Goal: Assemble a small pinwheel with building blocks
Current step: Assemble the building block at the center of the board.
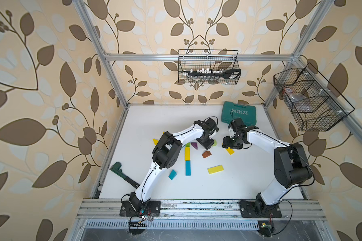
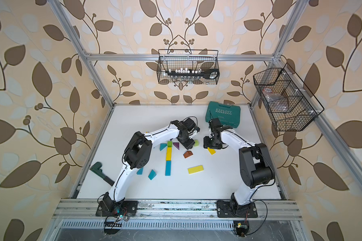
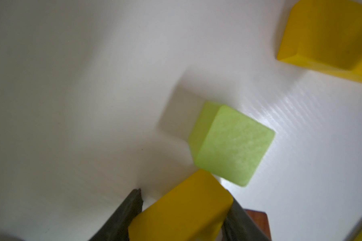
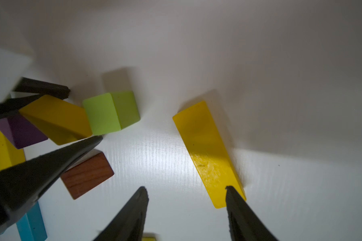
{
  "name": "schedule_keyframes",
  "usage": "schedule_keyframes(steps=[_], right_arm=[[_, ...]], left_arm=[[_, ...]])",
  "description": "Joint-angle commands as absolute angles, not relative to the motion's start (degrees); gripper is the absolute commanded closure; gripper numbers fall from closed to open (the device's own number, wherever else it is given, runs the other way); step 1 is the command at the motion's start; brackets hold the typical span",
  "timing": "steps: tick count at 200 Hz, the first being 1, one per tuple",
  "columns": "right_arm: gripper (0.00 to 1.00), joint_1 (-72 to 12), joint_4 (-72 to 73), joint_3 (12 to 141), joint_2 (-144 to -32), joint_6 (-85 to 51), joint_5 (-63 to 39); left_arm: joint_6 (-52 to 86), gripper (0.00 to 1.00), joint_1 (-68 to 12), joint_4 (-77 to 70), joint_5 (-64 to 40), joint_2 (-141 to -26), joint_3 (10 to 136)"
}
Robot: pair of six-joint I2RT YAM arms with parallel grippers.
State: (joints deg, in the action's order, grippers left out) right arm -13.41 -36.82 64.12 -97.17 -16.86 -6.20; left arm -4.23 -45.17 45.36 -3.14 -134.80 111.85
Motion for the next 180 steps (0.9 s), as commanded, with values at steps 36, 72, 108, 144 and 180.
schedule_keyframes(steps=[36,72,108,144,180], right_arm=[[0.39,-13.25,-36.30,62.84,-96.69,-16.79,-7.35],[0.39,-13.27,-35.91,62.69,-96.54,-16.73,-7.84],[0.39,-13.27,-35.81,62.71,-96.32,-16.94,-8.56],[0.39,-13.34,-34.36,62.28,-95.32,-18.31,-10.27],[0.41,-14.05,-31.14,61.52,-95.54,-21.28,-11.57]], left_arm=[[-4.39,0.33,-44.38,47.22,-3.63,-135.77,112.35],[-4.83,0.36,-44.38,47.45,-2.88,-135.74,113.05],[-4.58,0.38,-44.47,47.64,-4.06,-134.89,112.78],[-4.07,0.39,-44.52,48.33,-4.22,-134.40,112.72],[-3.09,0.32,-44.56,48.36,-4.40,-131.77,112.55]])
